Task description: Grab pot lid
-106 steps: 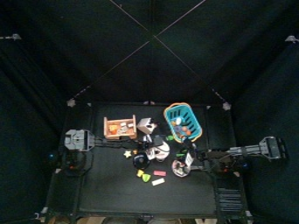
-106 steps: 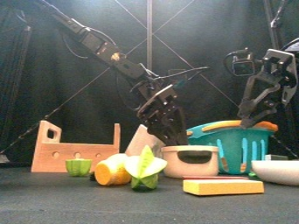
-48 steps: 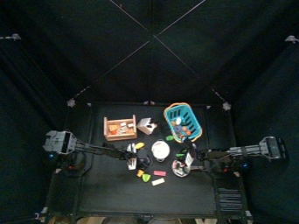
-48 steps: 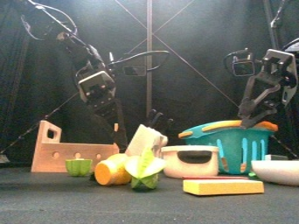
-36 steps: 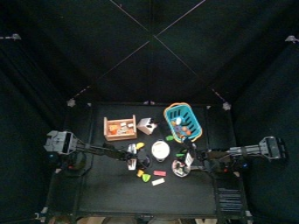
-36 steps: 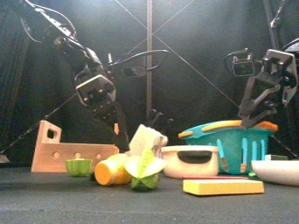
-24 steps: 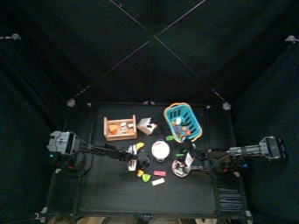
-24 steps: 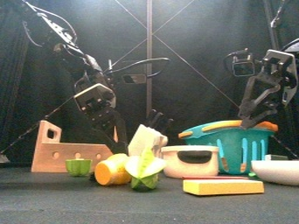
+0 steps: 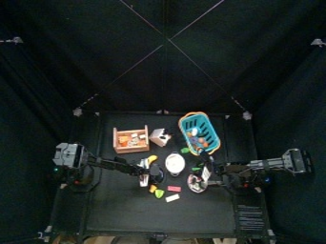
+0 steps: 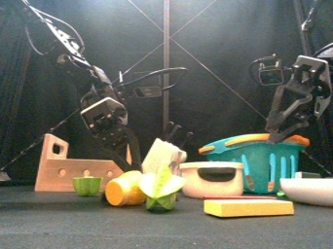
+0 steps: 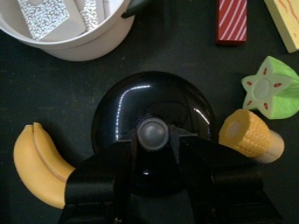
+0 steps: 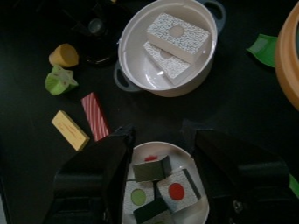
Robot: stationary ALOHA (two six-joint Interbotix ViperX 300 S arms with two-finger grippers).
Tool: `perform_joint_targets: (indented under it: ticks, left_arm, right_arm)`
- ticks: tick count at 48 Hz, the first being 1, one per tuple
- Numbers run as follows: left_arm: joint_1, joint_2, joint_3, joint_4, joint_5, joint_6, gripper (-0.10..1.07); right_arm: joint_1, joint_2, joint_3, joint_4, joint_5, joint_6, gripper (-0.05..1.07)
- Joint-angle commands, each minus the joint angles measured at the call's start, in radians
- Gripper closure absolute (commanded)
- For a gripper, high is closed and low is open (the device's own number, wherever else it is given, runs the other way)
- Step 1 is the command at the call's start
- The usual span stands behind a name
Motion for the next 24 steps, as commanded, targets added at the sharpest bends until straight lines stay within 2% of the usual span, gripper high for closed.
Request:
perform_joint_targets:
  ticks: [1, 24]
  left_arm:
    - [0.002, -0.003, -0.009, -0.003, -0.005, -0.002, 0.26]
    - [0.002, -0.021, -0.006, -0.032, -0.005, -0.003, 0.35]
  right_arm:
    - [-0.002, -0.003, -0.008, 0.000, -0.005, 0.000, 0.19]
    - [-0.002, -0.005, -0.008, 0.002, -0.005, 0.000, 0.19]
